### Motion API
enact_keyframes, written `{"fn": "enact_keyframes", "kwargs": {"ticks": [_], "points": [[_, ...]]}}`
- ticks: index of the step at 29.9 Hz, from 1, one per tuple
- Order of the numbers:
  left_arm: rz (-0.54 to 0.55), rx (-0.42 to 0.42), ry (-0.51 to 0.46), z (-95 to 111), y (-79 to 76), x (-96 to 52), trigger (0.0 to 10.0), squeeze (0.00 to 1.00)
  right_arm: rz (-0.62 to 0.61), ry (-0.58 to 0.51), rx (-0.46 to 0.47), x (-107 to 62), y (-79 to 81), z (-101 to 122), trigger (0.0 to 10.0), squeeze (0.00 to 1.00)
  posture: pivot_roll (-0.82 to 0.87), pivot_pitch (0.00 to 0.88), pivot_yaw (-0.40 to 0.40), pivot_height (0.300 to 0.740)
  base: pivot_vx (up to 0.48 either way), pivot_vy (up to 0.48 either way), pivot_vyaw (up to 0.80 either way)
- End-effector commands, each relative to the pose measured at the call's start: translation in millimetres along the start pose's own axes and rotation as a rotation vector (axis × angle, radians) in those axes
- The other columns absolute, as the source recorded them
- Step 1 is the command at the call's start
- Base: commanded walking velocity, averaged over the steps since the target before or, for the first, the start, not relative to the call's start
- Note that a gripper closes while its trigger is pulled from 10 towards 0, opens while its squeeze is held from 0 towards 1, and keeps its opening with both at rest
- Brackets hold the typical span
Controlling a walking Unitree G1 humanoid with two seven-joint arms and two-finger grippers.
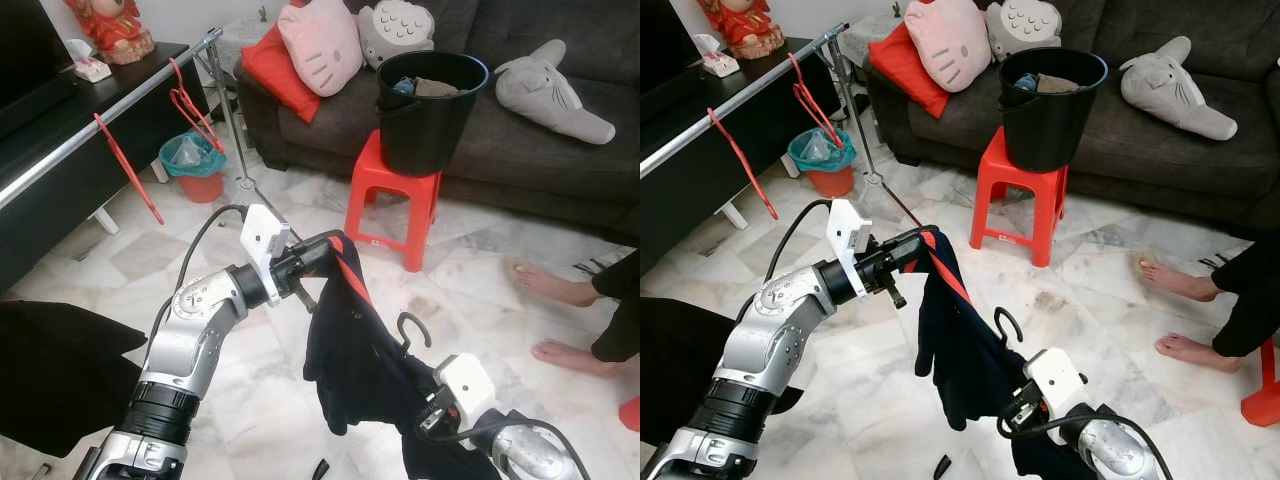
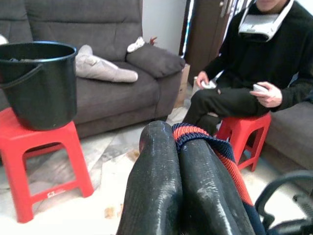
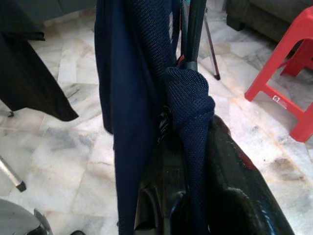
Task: Hang hanger
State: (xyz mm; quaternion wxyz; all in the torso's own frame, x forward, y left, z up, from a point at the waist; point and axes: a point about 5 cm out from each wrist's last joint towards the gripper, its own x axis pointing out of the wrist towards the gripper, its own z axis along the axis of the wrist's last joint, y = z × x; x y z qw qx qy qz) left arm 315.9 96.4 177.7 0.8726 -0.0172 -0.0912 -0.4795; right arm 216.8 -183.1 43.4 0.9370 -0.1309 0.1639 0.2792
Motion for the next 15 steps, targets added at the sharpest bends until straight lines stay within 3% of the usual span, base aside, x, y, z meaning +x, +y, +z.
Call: {"fn": "enact_keyframes", "kwargs": {"ticks": [1, 8, 15], "points": [[0.001, 0.046, 0.027, -3, 2.5, -4.8, 10.0, 0.00, -0.014, -0.057, 0.006, 1.0, -1.7, 13, 10.0, 0.00, -0.07, 0.079, 0.089, 0.740, 0.000, 0.000, 0.00], [0.030, 0.022, 0.157, -41, 2.8, -21.4, 10.0, 0.00, -0.009, -0.245, 0.007, 3.6, -5.2, 58, 10.0, 0.00, -0.07, 0.079, 0.090, 0.740, 0.000, 0.000, 0.00], [0.048, 0.007, 0.183, -51, 3.9, -28.7, 10.0, 0.00, -0.005, -0.274, -0.008, 3.4, -6.7, 69, 10.0, 0.00, -0.07, 0.079, 0.086, 0.740, 0.000, 0.000, 0.00]]}}
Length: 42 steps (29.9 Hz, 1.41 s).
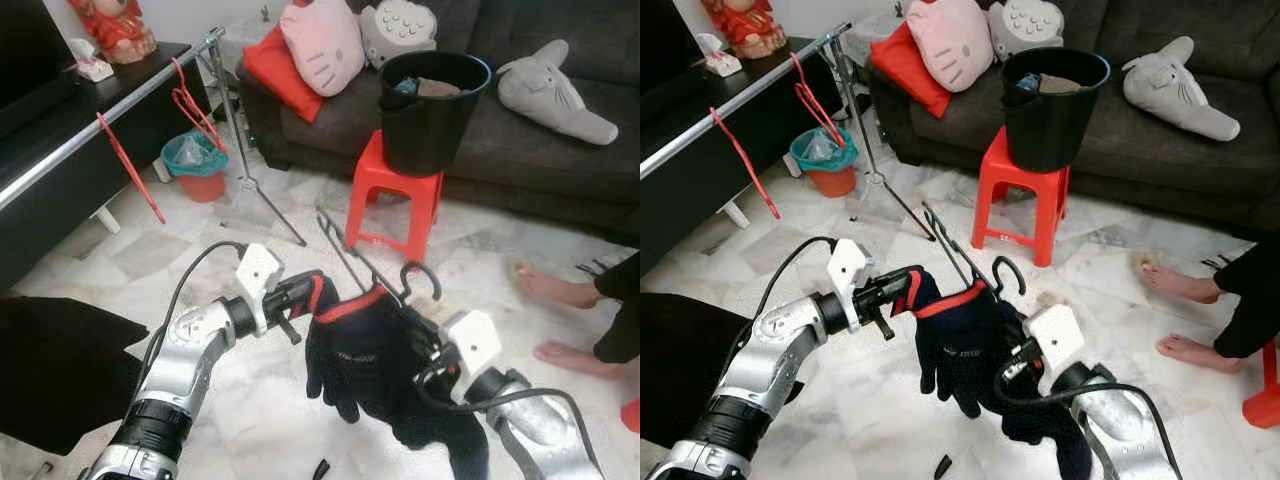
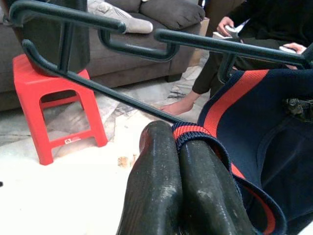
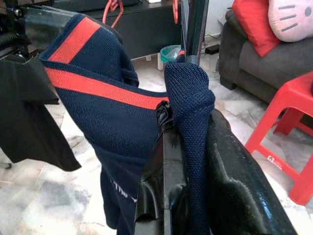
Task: Hang hanger
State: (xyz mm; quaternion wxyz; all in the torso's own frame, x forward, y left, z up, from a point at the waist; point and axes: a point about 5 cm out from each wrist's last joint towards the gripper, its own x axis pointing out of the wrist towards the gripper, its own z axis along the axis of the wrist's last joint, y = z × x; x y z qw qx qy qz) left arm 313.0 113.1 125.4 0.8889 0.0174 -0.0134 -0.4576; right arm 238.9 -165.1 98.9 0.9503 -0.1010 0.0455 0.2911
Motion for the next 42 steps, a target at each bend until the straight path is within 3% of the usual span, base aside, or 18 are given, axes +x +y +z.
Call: {"fn": "enact_keyframes", "kwargs": {"ticks": [1, 24, 30, 36, 42], "points": [[-0.002, 0.021, 0.009, -3, 0.7, -4.1, 10.0, 0.00, -0.001, -0.020, 0.004, -0.5, -0.7, 6, 10.0, 0.00, -0.07, 0.080, 0.085, 0.740, 0.000, 0.000, 0.00], [0.022, 0.074, -0.023, 8, 11.2, -17.0, 10.0, 0.00, -0.022, 0.048, 0.005, -21.8, -14.4, -5, 10.0, 0.00, -0.06, 0.083, 0.088, 0.740, 0.000, 0.000, 0.00], [0.040, 0.069, -0.011, 5, 14.1, -20.7, 10.0, 0.00, 0.039, 0.041, 0.013, -25.8, -6.9, -1, 10.0, 0.00, -0.06, 0.083, 0.088, 0.740, 0.000, 0.000, 0.00], [0.069, 0.056, 0.019, -5, 17.0, -26.4, 10.0, 0.00, 0.179, 0.019, 0.030, -29.0, 11.0, 11, 10.0, 0.00, -0.07, 0.084, 0.087, 0.740, 0.000, 0.000, 0.00], [0.089, 0.052, 0.027, -6, 21.2, -29.6, 10.0, 0.00, 0.219, 0.027, 0.040, -31.9, 17.7, 15, 10.0, 0.00, -0.07, 0.082, 0.085, 0.740, 0.000, 0.000, 0.00]]}}
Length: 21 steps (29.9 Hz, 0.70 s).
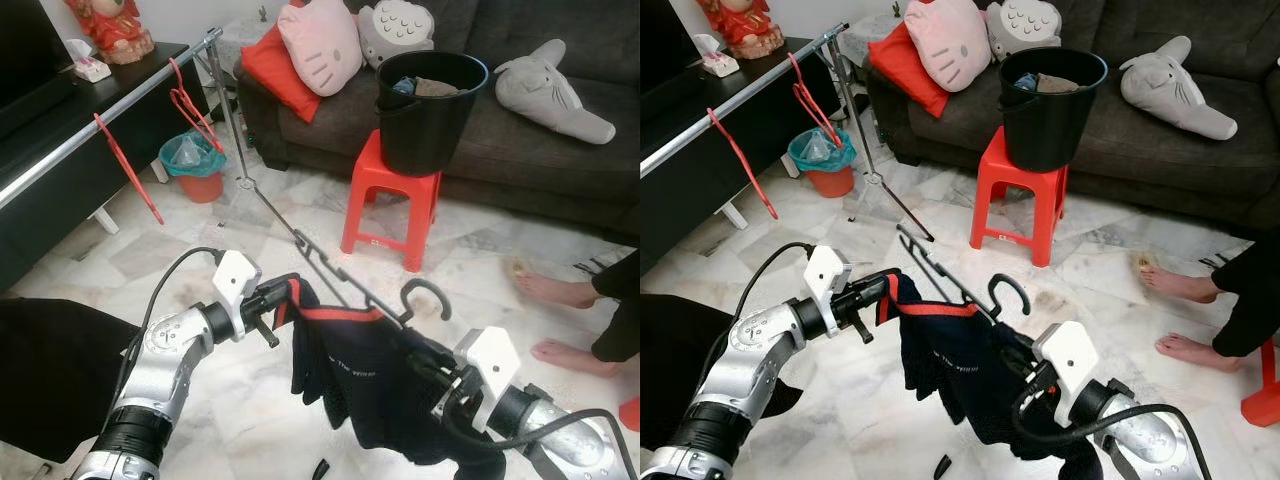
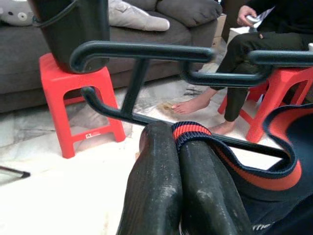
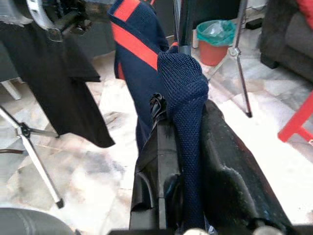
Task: Hang hanger
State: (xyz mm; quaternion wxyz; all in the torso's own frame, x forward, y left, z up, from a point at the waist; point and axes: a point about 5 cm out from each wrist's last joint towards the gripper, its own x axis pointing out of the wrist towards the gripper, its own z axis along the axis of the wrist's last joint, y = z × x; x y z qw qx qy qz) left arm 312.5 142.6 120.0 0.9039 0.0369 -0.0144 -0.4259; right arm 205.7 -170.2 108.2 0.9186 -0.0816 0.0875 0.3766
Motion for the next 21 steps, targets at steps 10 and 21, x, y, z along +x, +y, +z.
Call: {"fn": "enact_keyframes", "kwargs": {"ticks": [10, 21], "points": [[0.013, 0.018, 0.020, -3, 6.3, -7.5, 10.0, 0.00, 0.022, -0.016, -0.005, -7.4, 5.2, 11, 10.0, 0.00, -0.07, 0.083, 0.083, 0.740, 0.000, 0.000, 0.00], [0.007, 0.043, 0.059, -6, 11.5, -18.3, 10.0, 0.00, -0.042, 0.060, -0.006, -32.0, -15.5, 3, 10.0, 0.00, -0.07, 0.086, 0.083, 0.740, 0.000, 0.000, 0.00]]}}
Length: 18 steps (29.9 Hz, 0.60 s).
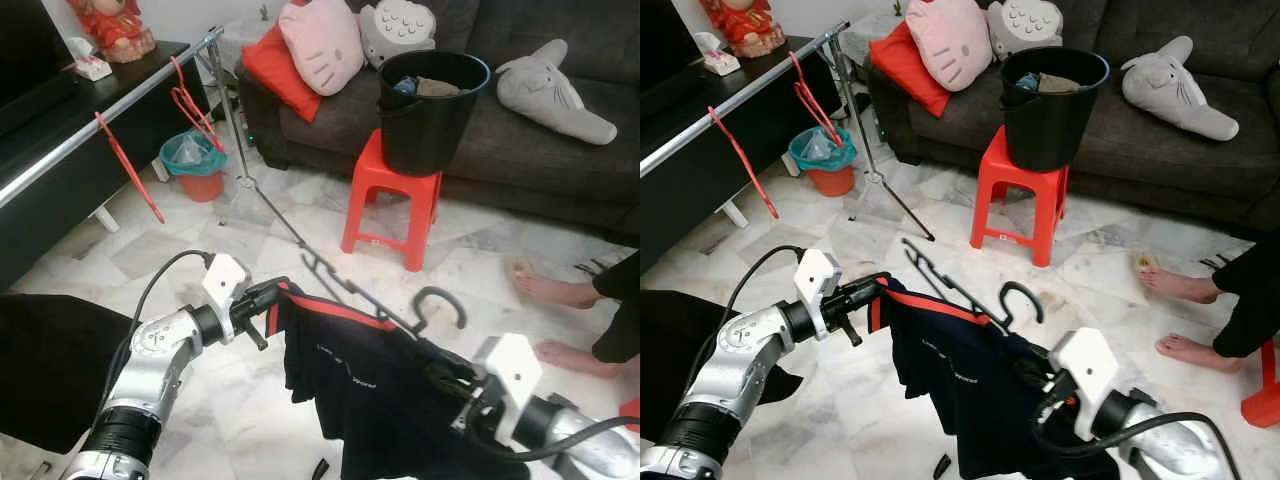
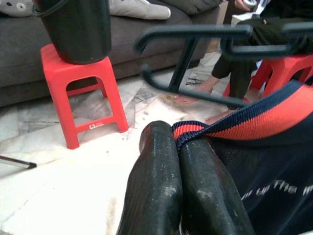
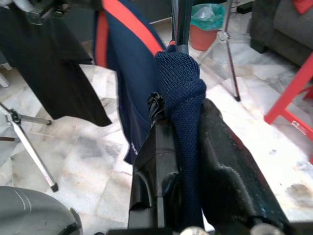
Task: Hang hanger
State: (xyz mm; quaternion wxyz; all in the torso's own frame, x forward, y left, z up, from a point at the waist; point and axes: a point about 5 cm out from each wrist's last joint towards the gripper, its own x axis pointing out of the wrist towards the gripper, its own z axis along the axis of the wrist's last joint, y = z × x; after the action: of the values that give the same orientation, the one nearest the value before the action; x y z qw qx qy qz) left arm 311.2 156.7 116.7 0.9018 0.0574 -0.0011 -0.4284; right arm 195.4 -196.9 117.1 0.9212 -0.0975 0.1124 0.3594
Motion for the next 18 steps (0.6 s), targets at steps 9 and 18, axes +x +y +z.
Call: {"fn": "enact_keyframes", "kwargs": {"ticks": [9, 18], "points": [[0.027, 0.033, 0.019, -1, 6.9, -9.7, 10.0, 0.00, -0.025, 0.034, 0.025, -15.2, -8.5, -7, 10.0, 0.00, -0.06, 0.087, 0.083, 0.740, 0.000, 0.000, 0.00], [0.066, 0.047, 0.007, 2, 11.7, -8.0, 10.0, 0.00, 0.108, 0.037, 0.064, -17.6, 8.4, -4, 10.0, 0.00, -0.06, 0.086, 0.086, 0.740, 0.000, 0.000, 0.00]]}}
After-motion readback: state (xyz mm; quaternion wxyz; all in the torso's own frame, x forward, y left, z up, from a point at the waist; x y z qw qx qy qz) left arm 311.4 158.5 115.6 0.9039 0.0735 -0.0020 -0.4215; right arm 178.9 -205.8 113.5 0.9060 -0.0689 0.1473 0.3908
